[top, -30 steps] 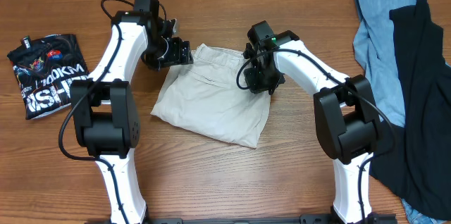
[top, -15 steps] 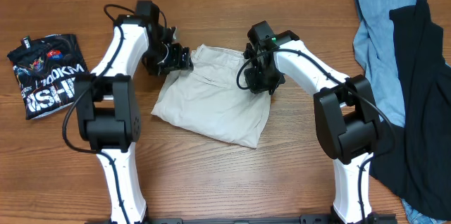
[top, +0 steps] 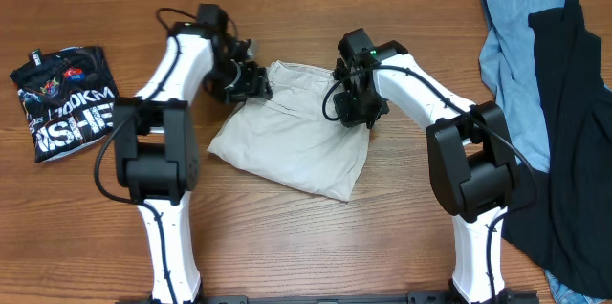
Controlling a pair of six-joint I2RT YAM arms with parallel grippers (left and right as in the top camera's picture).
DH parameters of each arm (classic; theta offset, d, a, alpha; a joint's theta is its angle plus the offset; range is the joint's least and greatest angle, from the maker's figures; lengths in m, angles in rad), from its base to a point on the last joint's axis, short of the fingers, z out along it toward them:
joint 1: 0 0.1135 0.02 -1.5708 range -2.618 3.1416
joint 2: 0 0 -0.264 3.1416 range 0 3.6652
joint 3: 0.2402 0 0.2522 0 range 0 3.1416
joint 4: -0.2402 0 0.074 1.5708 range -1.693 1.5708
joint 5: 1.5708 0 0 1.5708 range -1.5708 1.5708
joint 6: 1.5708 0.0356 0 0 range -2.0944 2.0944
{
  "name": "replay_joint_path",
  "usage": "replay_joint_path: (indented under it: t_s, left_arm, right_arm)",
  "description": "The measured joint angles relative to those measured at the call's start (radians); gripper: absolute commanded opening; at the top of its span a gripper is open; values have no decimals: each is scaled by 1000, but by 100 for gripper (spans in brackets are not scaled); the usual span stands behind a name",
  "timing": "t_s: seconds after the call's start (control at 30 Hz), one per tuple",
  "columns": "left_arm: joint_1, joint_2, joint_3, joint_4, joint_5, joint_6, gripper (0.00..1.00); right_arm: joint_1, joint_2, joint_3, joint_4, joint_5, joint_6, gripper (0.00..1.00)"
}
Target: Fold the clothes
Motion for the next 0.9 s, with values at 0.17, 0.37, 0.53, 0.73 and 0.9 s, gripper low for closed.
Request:
replay_joint_path:
  t_s: [0.17,0.37,0.53,0.73,0.9]
  left_arm:
    - [-50,12,0,19,10,11,18]
    - [-50,13,0,18,40,17,4]
    - [-49,8,1,-26,34,16,4]
    - [-9,-90,-1,-108,-74,16,4]
    - [118,-281,-1,-177,-185,16,4]
  right_arm:
    - [-8,-1,0,-11,16,0,27]
    - [-11,-2,0,-19,16,0,24]
    - [-11,-21,7,-69,64,4,26]
    - [-37,-129,109,-171,121,4,27]
    - [-80,-304,246,-236,142,4,27]
